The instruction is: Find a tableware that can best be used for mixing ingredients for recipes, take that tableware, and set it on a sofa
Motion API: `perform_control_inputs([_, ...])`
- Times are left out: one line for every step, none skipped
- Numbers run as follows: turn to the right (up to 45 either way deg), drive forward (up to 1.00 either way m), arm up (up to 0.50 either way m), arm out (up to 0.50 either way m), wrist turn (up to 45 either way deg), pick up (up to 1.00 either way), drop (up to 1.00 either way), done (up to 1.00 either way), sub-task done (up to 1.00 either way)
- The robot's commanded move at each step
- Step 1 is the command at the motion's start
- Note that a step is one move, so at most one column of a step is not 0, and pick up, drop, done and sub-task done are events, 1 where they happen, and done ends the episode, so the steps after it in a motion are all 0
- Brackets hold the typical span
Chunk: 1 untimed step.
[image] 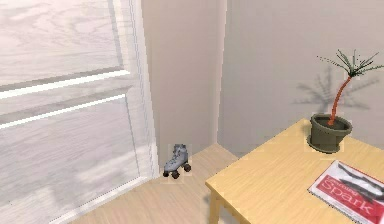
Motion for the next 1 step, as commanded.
perform_control_inputs([0.0, 0.00, 0.38, 0.00, 0.0, 0.00, 0.00, 0.00, 0.00])
